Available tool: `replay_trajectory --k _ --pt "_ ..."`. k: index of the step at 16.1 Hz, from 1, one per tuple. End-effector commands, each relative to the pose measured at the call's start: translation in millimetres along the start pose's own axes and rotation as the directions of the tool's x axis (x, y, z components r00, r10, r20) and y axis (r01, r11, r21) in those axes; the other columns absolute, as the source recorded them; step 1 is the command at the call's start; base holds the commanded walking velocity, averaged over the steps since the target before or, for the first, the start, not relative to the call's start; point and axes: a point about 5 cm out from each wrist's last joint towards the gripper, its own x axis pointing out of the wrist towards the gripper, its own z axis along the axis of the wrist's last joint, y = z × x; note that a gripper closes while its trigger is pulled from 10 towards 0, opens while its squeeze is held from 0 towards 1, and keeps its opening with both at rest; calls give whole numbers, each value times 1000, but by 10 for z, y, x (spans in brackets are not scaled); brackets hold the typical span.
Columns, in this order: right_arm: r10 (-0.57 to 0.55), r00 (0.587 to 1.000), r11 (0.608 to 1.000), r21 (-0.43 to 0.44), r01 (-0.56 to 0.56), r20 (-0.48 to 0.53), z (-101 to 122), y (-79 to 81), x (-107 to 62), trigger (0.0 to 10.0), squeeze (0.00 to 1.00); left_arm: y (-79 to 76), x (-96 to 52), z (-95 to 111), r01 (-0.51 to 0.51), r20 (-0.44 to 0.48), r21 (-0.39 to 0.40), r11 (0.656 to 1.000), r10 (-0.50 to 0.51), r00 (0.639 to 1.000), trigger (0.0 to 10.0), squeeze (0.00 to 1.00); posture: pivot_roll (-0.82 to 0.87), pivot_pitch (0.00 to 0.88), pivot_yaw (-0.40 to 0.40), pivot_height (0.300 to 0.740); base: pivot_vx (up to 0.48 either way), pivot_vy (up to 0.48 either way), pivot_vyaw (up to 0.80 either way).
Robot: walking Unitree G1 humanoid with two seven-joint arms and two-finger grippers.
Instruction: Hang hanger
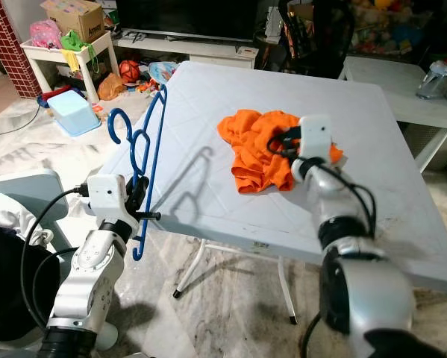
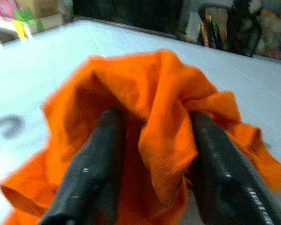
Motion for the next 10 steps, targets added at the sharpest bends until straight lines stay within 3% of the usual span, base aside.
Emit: replay_trajectory --k 1,4,7,10 --pt "-21 998 999 35 19 66 6 -19 -49 10000 1000 10 -21 -47 -8 -28 2 1000 9 1000 10000 0 -40 0 -26 740 0 0 0" --pt "-13 994 1000 4 13 105 -126 -28 -193 10000 1000 16 -52 -79 -27 -37 35 999 28 999 10000 0 -47 0 -19 740 0 0 0" --pt "-72 986 997 36 68 153 -123 -197 -327 10000 1000 -14 -84 -89 -14 -36 43 999 15 999 10000 0 -49 0 -19 740 0 0 0" --pt "-67 983 996 72 56 171 -183 -130 -444 10000 1000 -20 -89 -96 -4 -37 49 999 6 999 10000 0 -45 0 -23 740 0 0 0"
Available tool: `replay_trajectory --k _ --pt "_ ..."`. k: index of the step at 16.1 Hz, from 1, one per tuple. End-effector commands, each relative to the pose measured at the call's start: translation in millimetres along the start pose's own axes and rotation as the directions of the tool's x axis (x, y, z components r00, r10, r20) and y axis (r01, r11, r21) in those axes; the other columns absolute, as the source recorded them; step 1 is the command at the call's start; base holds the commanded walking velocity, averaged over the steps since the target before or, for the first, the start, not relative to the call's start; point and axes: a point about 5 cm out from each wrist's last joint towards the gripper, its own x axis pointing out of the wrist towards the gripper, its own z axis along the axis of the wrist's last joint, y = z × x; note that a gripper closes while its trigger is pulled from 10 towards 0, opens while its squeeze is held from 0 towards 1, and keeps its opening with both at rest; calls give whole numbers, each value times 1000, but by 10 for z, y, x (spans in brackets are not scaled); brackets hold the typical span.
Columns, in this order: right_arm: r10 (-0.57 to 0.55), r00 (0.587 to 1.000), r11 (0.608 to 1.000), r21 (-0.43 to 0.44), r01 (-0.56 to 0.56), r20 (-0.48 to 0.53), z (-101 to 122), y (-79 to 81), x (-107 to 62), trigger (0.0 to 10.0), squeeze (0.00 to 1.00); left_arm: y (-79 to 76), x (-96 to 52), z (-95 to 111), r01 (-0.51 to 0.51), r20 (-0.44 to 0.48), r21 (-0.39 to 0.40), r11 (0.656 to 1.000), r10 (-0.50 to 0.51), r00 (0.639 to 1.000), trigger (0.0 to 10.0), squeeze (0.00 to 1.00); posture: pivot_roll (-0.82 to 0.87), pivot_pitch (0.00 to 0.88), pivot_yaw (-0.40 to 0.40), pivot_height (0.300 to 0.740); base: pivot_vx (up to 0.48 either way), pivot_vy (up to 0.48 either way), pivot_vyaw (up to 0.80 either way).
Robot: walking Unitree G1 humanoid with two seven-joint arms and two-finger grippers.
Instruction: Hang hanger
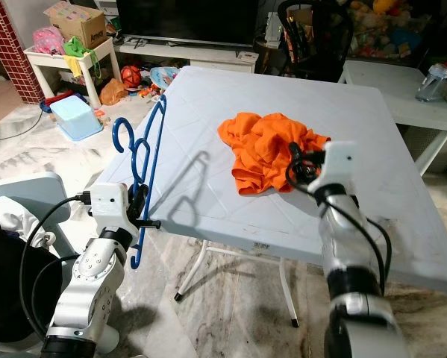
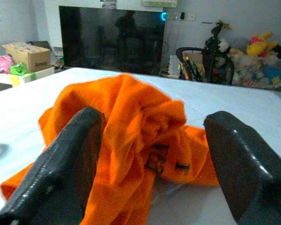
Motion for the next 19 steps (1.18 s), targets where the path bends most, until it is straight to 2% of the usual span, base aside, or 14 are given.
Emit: replay_trajectory --k 1,7,14,19 --pt "10 1000 999 30 -11 8 15 43 -28 10000 1000 -15 -17 -22 11 -13 10 1000 -11 1000 10000 0 -43 0 -21 740 0 0 0" --pt "39 999 998 56 -39 0 -17 193 -152 10000 1000 -55 -11 -16 45 -11 30 999 -45 999 10000 0 -48 0 -4 740 0 0 0" --pt "47 999 998 49 -46 -18 -34 245 -222 10000 1000 -56 -46 -54 60 -29 35 998 -59 998 10000 0 -47 0 -3 740 0 0 0" --pt "57 998 998 39 -56 -26 -21 270 -208 10000 1000 -76 -40 -59 70 -34 34 997 -68 997 10000 0 -48 0 -4 740 0 0 0"
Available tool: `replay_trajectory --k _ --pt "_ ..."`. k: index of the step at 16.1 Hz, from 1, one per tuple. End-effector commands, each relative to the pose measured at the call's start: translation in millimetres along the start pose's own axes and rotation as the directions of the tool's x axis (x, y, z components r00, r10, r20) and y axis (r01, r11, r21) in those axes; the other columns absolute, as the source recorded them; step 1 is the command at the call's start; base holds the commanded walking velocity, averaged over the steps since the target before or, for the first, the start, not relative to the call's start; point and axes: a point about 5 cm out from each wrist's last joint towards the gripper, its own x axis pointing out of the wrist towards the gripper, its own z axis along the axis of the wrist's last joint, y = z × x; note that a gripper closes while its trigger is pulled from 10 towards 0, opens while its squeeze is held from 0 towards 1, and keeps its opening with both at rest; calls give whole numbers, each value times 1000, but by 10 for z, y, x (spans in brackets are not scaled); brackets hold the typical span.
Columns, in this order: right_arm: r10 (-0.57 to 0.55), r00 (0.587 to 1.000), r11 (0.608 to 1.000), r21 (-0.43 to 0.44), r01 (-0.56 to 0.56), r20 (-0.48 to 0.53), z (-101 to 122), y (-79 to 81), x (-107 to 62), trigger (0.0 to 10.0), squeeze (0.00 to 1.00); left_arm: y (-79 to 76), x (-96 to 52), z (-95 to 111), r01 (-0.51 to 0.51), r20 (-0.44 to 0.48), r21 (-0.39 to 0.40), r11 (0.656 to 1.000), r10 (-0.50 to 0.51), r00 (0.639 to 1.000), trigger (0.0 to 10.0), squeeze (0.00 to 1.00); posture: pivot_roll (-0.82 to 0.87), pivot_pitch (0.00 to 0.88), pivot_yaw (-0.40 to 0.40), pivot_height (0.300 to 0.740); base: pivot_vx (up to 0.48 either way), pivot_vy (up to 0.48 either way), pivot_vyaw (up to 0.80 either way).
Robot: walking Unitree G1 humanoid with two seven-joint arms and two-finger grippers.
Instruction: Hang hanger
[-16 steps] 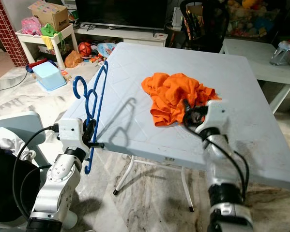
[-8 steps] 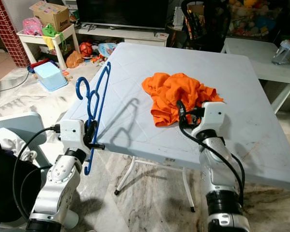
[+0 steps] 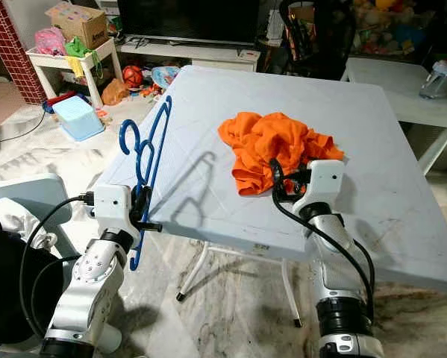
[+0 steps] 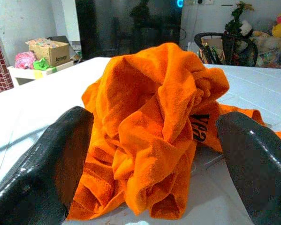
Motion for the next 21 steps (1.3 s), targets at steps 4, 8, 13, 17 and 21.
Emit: replay_trajectory --k 4,8,13,17,21 --pt "7 1000 1000 -14 -7 6 34 13 -6 10000 1000 -51 -16 -52 26 -34 5 1000 -26 999 10000 0 -50 0 -7 740 0 0 0" --pt "9 1000 1000 -19 -9 -7 14 0 -19 10000 1000 -76 -18 -63 32 -39 1 999 -32 999 10000 0 -58 0 -10 740 0 0 0" --pt "17 1000 1000 -24 -18 -26 -14 1 -20 10000 1000 -84 -22 -77 29 -44 -4 1000 -29 999 10000 0 -57 0 -18 740 -157 0 0" --pt "21 999 999 -25 -22 -32 -23 9 -17 10000 1000 -85 -23 -79 30 -44 -5 1000 -30 999 10000 0 -57 0 -18 740 -282 0 0" --pt "19 999 999 -27 -20 -36 -25 6 -13 10000 1000 -91 -16 -75 32 -44 -5 999 -32 999 10000 0 -60 0 -17 740 -286 0 0"
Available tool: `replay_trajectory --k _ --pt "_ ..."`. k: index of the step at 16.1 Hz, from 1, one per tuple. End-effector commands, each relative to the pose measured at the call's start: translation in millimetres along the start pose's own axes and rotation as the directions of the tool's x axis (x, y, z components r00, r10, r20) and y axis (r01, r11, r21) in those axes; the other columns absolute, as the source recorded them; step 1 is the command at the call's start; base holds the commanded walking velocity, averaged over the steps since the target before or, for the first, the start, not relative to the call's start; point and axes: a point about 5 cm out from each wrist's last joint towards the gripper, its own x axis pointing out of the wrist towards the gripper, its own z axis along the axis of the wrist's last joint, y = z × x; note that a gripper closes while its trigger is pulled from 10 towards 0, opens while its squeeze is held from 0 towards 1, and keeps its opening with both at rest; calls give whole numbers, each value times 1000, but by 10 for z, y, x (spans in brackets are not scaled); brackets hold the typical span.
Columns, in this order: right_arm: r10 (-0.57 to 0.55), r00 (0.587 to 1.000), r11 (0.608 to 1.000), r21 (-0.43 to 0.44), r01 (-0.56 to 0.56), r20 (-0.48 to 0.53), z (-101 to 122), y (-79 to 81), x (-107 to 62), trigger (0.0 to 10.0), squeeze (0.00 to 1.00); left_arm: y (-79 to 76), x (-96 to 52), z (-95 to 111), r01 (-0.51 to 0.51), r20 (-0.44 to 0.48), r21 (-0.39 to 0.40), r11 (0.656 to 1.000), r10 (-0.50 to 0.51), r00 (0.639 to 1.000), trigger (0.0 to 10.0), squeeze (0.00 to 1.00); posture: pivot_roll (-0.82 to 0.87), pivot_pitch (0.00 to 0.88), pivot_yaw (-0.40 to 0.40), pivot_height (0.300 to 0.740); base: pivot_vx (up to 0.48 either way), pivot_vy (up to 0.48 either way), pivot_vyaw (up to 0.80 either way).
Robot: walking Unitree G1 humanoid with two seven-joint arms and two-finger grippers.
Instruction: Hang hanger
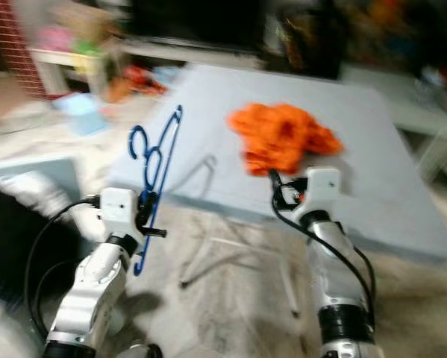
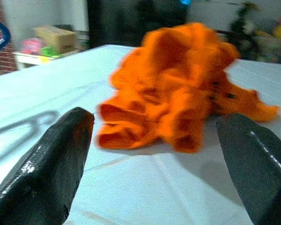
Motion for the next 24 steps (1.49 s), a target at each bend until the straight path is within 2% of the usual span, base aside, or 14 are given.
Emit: replay_trajectory --k 1,19,24 --pt "10 1000 1000 5 -10 -13 -34 29 -21 10000 1000 -8 -6 -39 3 -21 11 1000 -3 1000 10000 0 -59 0 -17 740 -285 0 0" --pt "14 1000 1000 -14 -14 -25 -44 18 -5 10000 1000 -19 14 -89 7 -50 -10 1000 -8 999 10000 0 -62 0 -18 740 -286 0 0" --pt "21 999 1000 -22 -21 -31 -48 12 0 10000 1000 -17 24 -126 28 -77 -23 999 -30 997 10000 0 -63 0 -20 740 0 0 0"
